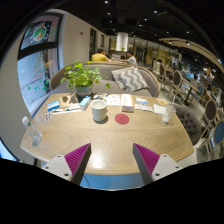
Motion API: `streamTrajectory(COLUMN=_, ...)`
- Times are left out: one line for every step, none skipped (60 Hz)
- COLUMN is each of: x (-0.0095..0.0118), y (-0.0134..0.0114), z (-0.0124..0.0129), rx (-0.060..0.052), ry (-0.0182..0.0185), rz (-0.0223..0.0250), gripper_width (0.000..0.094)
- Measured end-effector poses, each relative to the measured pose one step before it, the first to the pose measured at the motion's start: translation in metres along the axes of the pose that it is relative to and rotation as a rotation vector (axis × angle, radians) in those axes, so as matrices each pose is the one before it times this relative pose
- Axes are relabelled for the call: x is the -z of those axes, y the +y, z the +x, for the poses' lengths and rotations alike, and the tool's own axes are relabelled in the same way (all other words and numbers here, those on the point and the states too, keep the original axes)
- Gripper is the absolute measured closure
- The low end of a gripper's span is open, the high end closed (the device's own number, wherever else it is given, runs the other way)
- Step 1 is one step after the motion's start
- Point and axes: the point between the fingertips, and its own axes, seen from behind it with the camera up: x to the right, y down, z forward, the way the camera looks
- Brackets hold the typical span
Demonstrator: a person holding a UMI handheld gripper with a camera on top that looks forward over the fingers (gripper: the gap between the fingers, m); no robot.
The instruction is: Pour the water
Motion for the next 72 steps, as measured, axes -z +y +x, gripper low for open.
streamTrajectory(x=0.00003, y=0.00037, z=-0.00085, rx=0.0, ry=0.0008, rz=0.00048, gripper_width=0.0081)
streamTrajectory(x=-0.00234, y=-0.00036, z=-0.00191, rx=-0.0018, ry=0.00146, rz=0.00081, gripper_width=0.008)
streamTrajectory(x=0.00022, y=0.0012, z=-0.00238, rx=-0.001, ry=0.0033, rz=-0.00006, gripper_width=0.0081)
streamTrajectory(x=0.00031, y=0.00163, z=-0.00375, rx=-0.0012, ry=0.00282, rz=0.00002, gripper_width=0.0081)
streamTrajectory(x=0.00022, y=0.00158, z=-0.00421, rx=-0.0008, ry=0.00201, rz=0.00084, gripper_width=0.0083)
streamTrajectory(x=0.0008, y=0.00183, z=-0.00492, rx=-0.0002, ry=0.00088, rz=0.00124, gripper_width=0.0082)
streamTrajectory(x=0.0017, y=0.00226, z=-0.00077, rx=0.0012, ry=-0.0008, rz=-0.00046, gripper_width=0.0082)
streamTrajectory(x=0.00045, y=0.00273, z=-0.00862, rx=-0.001, ry=0.00101, rz=-0.00018, gripper_width=0.0081)
streamTrajectory(x=0.00093, y=0.00276, z=-0.00652, rx=-0.0008, ry=0.00001, rz=-0.00189, gripper_width=0.008)
streamTrajectory(x=0.00057, y=0.00318, z=-0.0066, rx=-0.0004, ry=0.00012, rz=-0.00199, gripper_width=0.0084)
streamTrajectory(x=0.00094, y=0.00287, z=-0.0069, rx=-0.0001, ry=-0.00098, rz=-0.00143, gripper_width=0.0083)
streamTrajectory(x=0.00084, y=0.0028, z=-0.0069, rx=0.0, ry=-0.00176, rz=-0.00017, gripper_width=0.0082)
streamTrajectory(x=0.00053, y=0.00276, z=-0.00706, rx=-0.0002, ry=-0.00244, rz=0.00004, gripper_width=0.0081)
streamTrajectory(x=0.00056, y=0.00339, z=-0.00776, rx=-0.0003, ry=-0.003, rz=-0.00168, gripper_width=0.0081)
streamTrajectory(x=0.0004, y=0.00343, z=-0.00796, rx=0.0002, ry=-0.00374, rz=-0.00308, gripper_width=0.0082)
streamTrajectory(x=0.00044, y=0.00376, z=-0.00861, rx=0.0001, ry=-0.00492, rz=-0.00411, gripper_width=0.0082)
streamTrajectory(x=0.00095, y=0.0037, z=-0.00884, rx=0.0009, ry=-0.00617, rz=-0.00475, gripper_width=0.008)
streamTrajectory(x=0.00048, y=0.00358, z=-0.00908, rx=0.0015, ry=-0.007, rz=-0.00334, gripper_width=0.0082)
streamTrajectory(x=0.00053, y=0.00324, z=-0.00945, rx=0.0014, ry=-0.00732, rz=-0.00088, gripper_width=0.008)
streamTrajectory(x=0.00019, y=0.00289, z=-0.00965, rx=0.0012, ry=-0.00768, rz=0.00056, gripper_width=0.0081)
streamTrajectory(x=0.00015, y=0.00317, z=-0.00963, rx=0.0015, ry=-0.00732, rz=-0.00009, gripper_width=0.008)
streamTrajectory(x=0.00021, y=0.00306, z=-0.01004, rx=0.0017, ry=-0.00744, rz=-0.00069, gripper_width=0.0081)
streamTrajectory(x=0.00013, y=0.00314, z=-0.01035, rx=0.0019, ry=-0.00858, rz=-0.00051, gripper_width=0.0082)
streamTrajectory(x=-0.00057, y=0.00298, z=-0.01095, rx=0.0015, ry=-0.0101, rz=0.00027, gripper_width=0.0081)
streamTrajectory(x=-0.00082, y=0.00263, z=-0.01098, rx=0.0013, ry=-0.01086, rz=0.00033, gripper_width=0.008)
streamTrajectory(x=-0.00119, y=0.00258, z=-0.01112, rx=0.0007, ry=-0.01103, rz=0.00049, gripper_width=0.0082)
streamTrajectory(x=-0.00144, y=0.00247, z=-0.01144, rx=0.0001, ry=-0.01183, rz=0.00103, gripper_width=0.0083)
streamTrajectory(x=-0.0006, y=0.0027, z=-0.01187, rx=-0.0002, ry=-0.01176, rz=0.00125, gripper_width=0.008)
streamTrajectory(x=-0.00334, y=0.00121, z=-0.01153, rx=0.0002, ry=-0.01357, rz=0.00071, gripper_width=0.0081)
streamTrajectory(x=-0.00146, y=0.00227, z=-0.01263, rx=0.0, ry=-0.01404, rz=0.00087, gripper_width=0.008)
streamTrajectory(x=-0.00247, y=0.00136, z=-0.01129, rx=0.0001, ry=-0.01298, rz=0.00138, gripper_width=0.008)
streamTrajectory(x=-0.0036, y=-0.0001, z=-0.01052, rx=0.0001, ry=-0.01196, rz=0.00261, gripper_width=0.0077)
streamTrajectory(x=-0.00266, y=-0.0001, z=-0.0108, rx=0.0001, ry=-0.01092, rz=0.00432, gripper_width=0.0079)
streamTrajectory(x=-0.00264, y=-0.00049, z=-0.0107, rx=0.001, ry=-0.01148, rz=0.00533, gripper_width=0.0078)
streamTrajectory(x=-0.00315, y=-0.00052, z=-0.01083, rx=0.0015, ry=-0.01232, rz=0.00579, gripper_width=0.0078)
streamTrajectory(x=-0.0037, y=-0.00111, z=-0.01041, rx=0.002, ry=-0.01149, rz=0.00623, gripper_width=0.0077)
streamTrajectory(x=-0.00278, y=-0.00055, z=-0.01074, rx=0.0023, ry=-0.01046, rz=0.0056, gripper_width=0.0078)
streamTrajectory(x=-0.00521, y=-0.00221, z=-0.00888, rx=0.0032, ry=-0.01035, rz=0.00609, gripper_width=0.0078)
streamTrajectory(x=-0.00472, y=-0.00218, z=-0.00881, rx=0.0041, ry=-0.00948, rz=0.00708, gripper_width=0.0078)
streamTrajectory(x=-0.00419, y=-0.00189, z=-0.00895, rx=0.0044, ry=-0.00866, rz=0.00889, gripper_width=0.0076)
streamTrajectory(x=-0.0054, y=-0.00298, z=-0.00755, rx=0.0045, ry=-0.00746, rz=0.00983, gripper_width=0.0077)
streamTrajectory(x=-0.00564, y=-0.00351, z=-0.00694, rx=0.0043, ry=-0.00637, rz=0.01044, gripper_width=0.0077)
streamTrajectory(x=-0.00535, y=-0.0033, z=-0.00623, rx=0.0043, ry=-0.00543, rz=0.01118, gripper_width=0.0075)
streamTrajectory(x=-0.00572, y=-0.0035, z=-0.00544, rx=0.0047, ry=-0.00423, rz=0.01148, gripper_width=0.0074)
streamTrajectory(x=-0.00669, y=-0.00405, z=-0.00438, rx=0.004, ry=-0.00338, rz=0.01042, gripper_width=0.0075)
streamTrajectory(x=-0.00521, y=-0.00286, z=-0.00486, rx=0.0034, ry=-0.0016, rz=0.01025, gripper_width=0.0075)
streamTrajectory(x=-0.00638, y=-0.00335, z=-0.00344, rx=0.0024, ry=-0.00056, rz=0.00991, gripper_width=0.0073)
streamTrajectory(x=-0.00662, y=-0.00304, z=-0.0029, rx=0.0011, ry=0.00036, rz=0.0093, gripper_width=0.0076)
streamTrajectory(x=-0.00681, y=-0.0027, z=-0.00278, rx=0.0002, ry=0.00008, rz=0.00932, gripper_width=0.0078)
streamTrajectory(x=-0.00662, y=-0.00241, z=-0.00298, rx=0.0, ry=-0.00048, rz=0.0084, gripper_width=0.0075)
streamTrajectory(x=-0.00663, y=-0.00218, z=-0.00233, rx=0.0, ry=-0.00086, rz=0.00672, gripper_width=0.0076)
streamTrajectory(x=-0.00662, y=-0.00181, z=-0.00194, rx=0.0007, ry=-0.00027, rz=0.00492, gripper_width=0.0075)
streamTrajectory(x=-0.00645, y=-0.00155, z=-0.00149, rx=0.0006, ry=0.00101, rz=0.00558, gripper_width=0.0074)
streamTrajectory(x=-0.00756, y=-0.00195, z=-0.00047, rx=0.0003, ry=0.0014, rz=0.00707, gripper_width=0.0073)
streamTrajectory(x=-0.00503, y=-0.00073, z=-0.0016, rx=0.0, ry=0.00253, rz=0.00793, gripper_width=0.0074)
streamTrajectory(x=-0.00638, y=-0.00058, z=-0.00066, rx=0.0007, ry=0.00176, rz=0.00639, gripper_width=0.0074)
streamTrajectory(x=-0.00656, y=0.00008, z=-0.00083, rx=0.0016, ry=0.00067, rz=0.00387, gripper_width=0.0073)
streamTrajectory(x=-0.0088, y=-0.0005, z=0.00024, rx=0.0012, ry=-0.00193, rz=0.0025, gripper_width=0.0076)
streamTrajectory(x=-0.00578, y=0.00052, z=-0.00091, rx=0.0026, ry=0.00033, rz=0.00133, gripper_width=0.008)
streamTrajectory(x=-0.00552, y=0.00002, z=-0.00043, rx=0.0025, ry=0.00093, rz=0.00254, gripper_width=0.0084)
streamTrajectory(x=-0.00509, y=0.00042, z=-0.00043, rx=0.0012, ry=0.00138, rz=0.00307, gripper_width=0.0089)
streamTrajectory(x=-0.00478, y=0.00062, z=-0.00035, rx=0.0001, ry=0.00282, rz=0.00309, gripper_width=0.0092)
streamTrajectory(x=-0.00483, y=0.00078, z=0.00001, rx=-0.0005, ry=0.00288, rz=0.00189, gripper_width=0.0101)
streamTrajectory(x=-0.00408, y=0.00115, z=-0.00025, rx=-0.0008, ry=0.00157, rz=-0.00003, gripper_width=0.0113)
streamTrajectory(x=-0.0086, y=0.00139, z=-0.00064, rx=-0.0022, ry=-0.00054, rz=0.00006, gripper_width=0.0131)
streamTrajectory(x=-0.00097, y=0.00207, z=-0.00051, rx=-0.0019, ry=-0.00084, rz=-0.0015, gripper_width=0.0155)
streamTrajectory(x=-0.00329, y=0.00156, z=-0.00129, rx=-0.0029, ry=-0.00181, rz=-0.00016, gripper_width=0.0183)
streamTrajectory(x=-0.00298, y=0.00093, z=-0.00017, rx=-0.0023, ry=-0.00079, rz=0.00201, gripper_width=0.0205)
streamTrajectory(x=-0.00278, y=0.00112, z=0.0, rx=-0.0018, ry=0.00083, rz=0.0024, gripper_width=0.0231)
streamTrajectory(x=-0.00244, y=0.00111, z=0.00006, rx=-0.001, ry=0.00166, rz=0.001, gripper_width=0.0257)
streamTrajectory(x=-0.00283, y=0.0015, z=0.00071, rx=0.0, ry=0.00324, rz=-0.00082, gripper_width=0.0288)
streamTrajectory(x=-0.00273, y=0.00125, z=0.001, rx=0.0, ry=0.00471, rz=-0.00109, gripper_width=0.0323)
